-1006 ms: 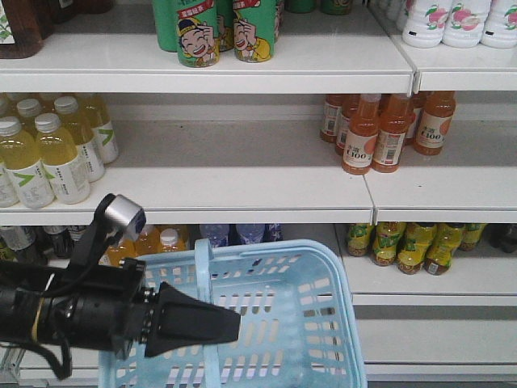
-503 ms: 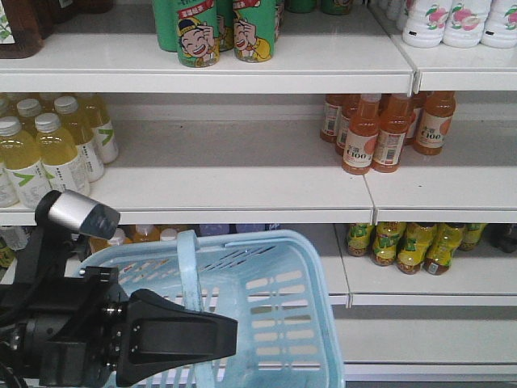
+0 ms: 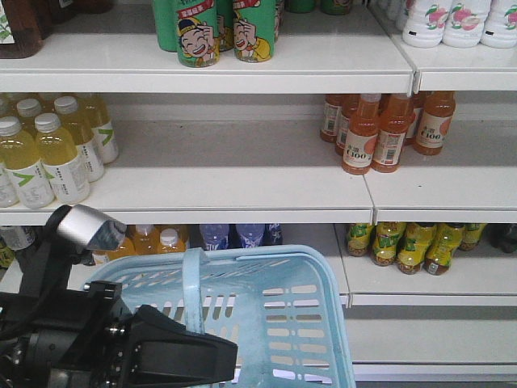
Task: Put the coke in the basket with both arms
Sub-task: 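Lift the basket off the shelf and pull it toward the robot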
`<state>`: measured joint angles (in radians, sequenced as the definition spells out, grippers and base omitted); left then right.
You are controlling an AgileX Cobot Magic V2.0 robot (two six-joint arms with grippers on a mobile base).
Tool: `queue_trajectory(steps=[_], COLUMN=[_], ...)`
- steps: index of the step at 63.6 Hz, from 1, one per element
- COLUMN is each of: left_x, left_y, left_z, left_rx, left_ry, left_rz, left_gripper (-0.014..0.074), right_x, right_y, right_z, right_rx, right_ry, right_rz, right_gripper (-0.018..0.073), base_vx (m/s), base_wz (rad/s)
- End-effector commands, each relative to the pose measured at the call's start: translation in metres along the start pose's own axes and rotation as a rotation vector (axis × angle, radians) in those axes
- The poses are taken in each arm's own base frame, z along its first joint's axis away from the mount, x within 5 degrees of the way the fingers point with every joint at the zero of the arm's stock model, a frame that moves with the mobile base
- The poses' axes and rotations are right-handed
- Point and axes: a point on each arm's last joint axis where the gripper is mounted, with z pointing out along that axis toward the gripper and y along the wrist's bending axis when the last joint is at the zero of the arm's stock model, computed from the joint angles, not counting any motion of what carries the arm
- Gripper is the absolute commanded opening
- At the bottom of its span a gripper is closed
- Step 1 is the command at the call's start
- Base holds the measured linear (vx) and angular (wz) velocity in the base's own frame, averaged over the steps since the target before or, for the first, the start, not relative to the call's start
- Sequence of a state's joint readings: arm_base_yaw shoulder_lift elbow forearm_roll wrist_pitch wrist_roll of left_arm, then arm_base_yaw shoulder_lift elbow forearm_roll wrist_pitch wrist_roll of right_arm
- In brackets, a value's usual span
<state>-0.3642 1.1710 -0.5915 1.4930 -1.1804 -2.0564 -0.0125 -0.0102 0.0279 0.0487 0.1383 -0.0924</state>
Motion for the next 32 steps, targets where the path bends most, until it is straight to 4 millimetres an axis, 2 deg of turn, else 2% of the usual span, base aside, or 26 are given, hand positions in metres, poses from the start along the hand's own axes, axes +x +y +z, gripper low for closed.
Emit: queue_trajectory(steps=[1, 32], left_x=[-0.0072, -0.0072], left_y=[-0.0185, -0.0185], left_z=[-0.0013, -0.0013], left_rx=[0.107, 0.107], left_ry=[-0.041, -0.041], left_rz=[0.023, 0.023], left_gripper=[-0.0008, -0.0008], right_x=[-0.004, -0.004], right_y=[-0.0009, -0.0009], right_z=[-0.001, -0.001], right_rx=[0.014, 0.014], right_ry=[-0.081, -0.081], right_rz=[-0.012, -0.012], right_gripper=[-0.0005, -0.0005], base_vx=[0.0, 0.0], base_wz=[0.0, 0.0])
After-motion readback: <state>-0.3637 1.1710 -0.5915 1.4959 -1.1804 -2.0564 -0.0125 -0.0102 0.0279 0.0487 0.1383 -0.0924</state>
